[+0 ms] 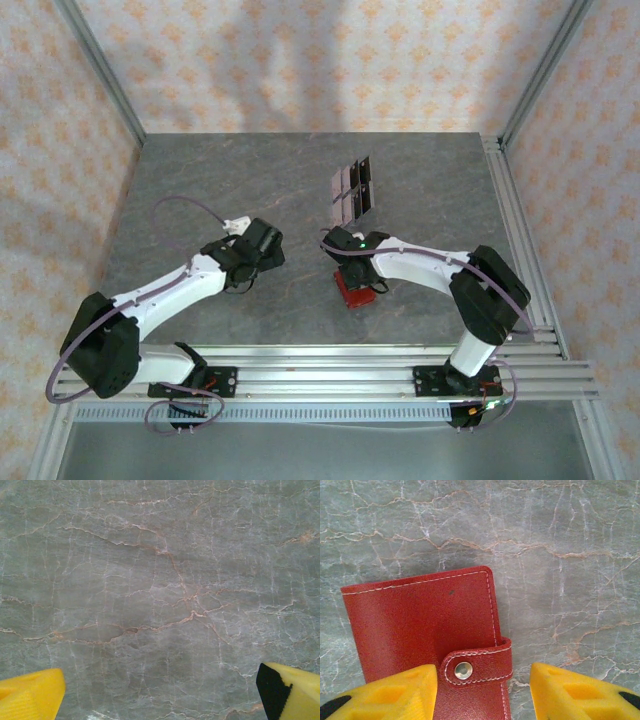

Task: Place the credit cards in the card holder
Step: Pick up the card holder from the bottom-center of the table.

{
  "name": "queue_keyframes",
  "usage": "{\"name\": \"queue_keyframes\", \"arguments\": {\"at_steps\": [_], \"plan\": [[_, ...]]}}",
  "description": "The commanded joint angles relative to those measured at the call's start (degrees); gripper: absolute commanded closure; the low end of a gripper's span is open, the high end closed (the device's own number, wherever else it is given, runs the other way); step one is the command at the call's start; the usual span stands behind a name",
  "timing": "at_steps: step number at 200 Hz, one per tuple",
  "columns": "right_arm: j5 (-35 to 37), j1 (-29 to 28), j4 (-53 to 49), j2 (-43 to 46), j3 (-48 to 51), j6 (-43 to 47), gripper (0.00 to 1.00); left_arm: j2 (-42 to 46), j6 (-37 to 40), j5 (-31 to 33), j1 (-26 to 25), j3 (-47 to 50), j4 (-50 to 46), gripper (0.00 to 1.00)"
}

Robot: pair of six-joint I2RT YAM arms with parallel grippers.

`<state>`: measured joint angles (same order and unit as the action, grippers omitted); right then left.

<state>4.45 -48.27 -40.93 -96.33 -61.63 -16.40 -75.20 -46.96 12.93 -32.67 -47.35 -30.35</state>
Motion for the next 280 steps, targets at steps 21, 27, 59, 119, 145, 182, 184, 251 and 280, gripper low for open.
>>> {"name": "queue_keyframes", "arguments": {"at_steps": [21,27,59,119,145,182,184,251,280], "plan": [[-1.12,-0.64,0.68,-1.05,0.49,0.59,0.48,-0.22,-0.96,1.94,-0.38,-1.78,-1.88,0.00],[-1.34,-0.68,0.83,-1.18,0.54,0.63,0.48,-0.18,-1.03,1.93,-0.43,-1.77,-1.91,0.00],[-0.70,-0.68,1.38,-2.18,1.11,0.51,0.49,0.44,-1.29,2.06,-0.47,-1.42,-2.10,0.00],[1.34,-0.66,0.96,-1.47,1.60,-0.07,0.59,0.89,-1.16,2.12,-0.48,-1.29,-2.25,0.00],[2.26,-0.68,0.97,-0.07,2.05,-0.21,0.61,0.99,-1.03,2.15,-0.47,-1.26,-2.28,0.00],[2.89,-0.68,1.10,-1.78,2.17,0.15,0.66,0.73,-1.03,2.04,-0.49,-1.17,-2.09,0.00],[2.92,-0.64,1.11,-1.93,2.20,0.21,0.66,0.71,-1.03,2.09,-0.48,-1.16,-2.09,0.00],[1.72,-0.68,1.87,-2.72,2.43,0.18,0.90,0.82,-0.68,1.75,-0.48,-1.39,-2.18,0.00],[1.71,-0.68,1.42,-1.10,2.39,0.25,1.00,0.80,-0.50,1.14,-0.52,-1.60,-1.95,0.00]]}}
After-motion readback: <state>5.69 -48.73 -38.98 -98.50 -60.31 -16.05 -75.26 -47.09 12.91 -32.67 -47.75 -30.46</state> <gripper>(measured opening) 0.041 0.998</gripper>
